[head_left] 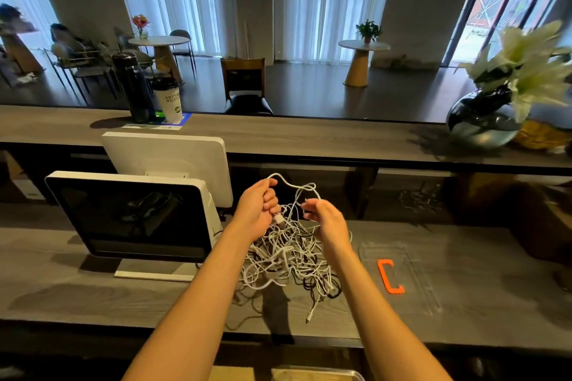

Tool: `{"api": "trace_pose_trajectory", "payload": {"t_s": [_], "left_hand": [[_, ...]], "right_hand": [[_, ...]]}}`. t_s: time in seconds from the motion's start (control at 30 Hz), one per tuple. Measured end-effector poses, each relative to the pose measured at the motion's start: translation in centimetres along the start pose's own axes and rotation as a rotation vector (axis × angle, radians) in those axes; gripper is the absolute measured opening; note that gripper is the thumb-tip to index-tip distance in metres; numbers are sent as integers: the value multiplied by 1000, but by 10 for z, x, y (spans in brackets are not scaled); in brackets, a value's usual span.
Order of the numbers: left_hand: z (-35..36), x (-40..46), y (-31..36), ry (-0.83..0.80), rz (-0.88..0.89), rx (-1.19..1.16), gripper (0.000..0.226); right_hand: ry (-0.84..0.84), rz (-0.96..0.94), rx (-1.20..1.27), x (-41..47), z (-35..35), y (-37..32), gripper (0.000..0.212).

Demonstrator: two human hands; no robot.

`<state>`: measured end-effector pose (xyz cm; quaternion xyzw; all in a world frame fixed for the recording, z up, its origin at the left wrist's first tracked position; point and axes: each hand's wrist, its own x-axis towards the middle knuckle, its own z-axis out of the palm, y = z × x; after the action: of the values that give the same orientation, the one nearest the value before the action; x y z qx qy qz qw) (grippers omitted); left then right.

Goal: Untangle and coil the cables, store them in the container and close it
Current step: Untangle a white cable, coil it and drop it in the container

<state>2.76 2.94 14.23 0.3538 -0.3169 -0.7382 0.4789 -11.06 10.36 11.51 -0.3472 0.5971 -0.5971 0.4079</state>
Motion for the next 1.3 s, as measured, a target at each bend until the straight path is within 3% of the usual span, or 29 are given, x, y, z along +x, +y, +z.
{"api": "trace_pose_trajectory", "payload": {"t_s": [0.27,0.5,0.67,0.87,1.0,1.1,1.3], "left_hand": [[13,-14,-9,-90,10,-31,25],[-4,-12,-4,46,234,397,30],[-20,-1,13,234,163,165,28],[-12,-7,22,78,94,82,27],[-4,-13,36,-24,215,139,31],[-4,-15,47,-32,293,220,31],[-12,-11,51,143,313,255,28]], "right_hand": [[-14,-118,-45,-5,38,21,30],[79,-222,-71,-13,33,21,29],[153,-224,-108,-10,11,29,28],[218,-165,-142,16,-7,26,27],[244,-222,-147,39,-15,3,30],[349,-276,-324,54,-25,-5,31],[152,-85,-561,57,-40,-29,28]]}}
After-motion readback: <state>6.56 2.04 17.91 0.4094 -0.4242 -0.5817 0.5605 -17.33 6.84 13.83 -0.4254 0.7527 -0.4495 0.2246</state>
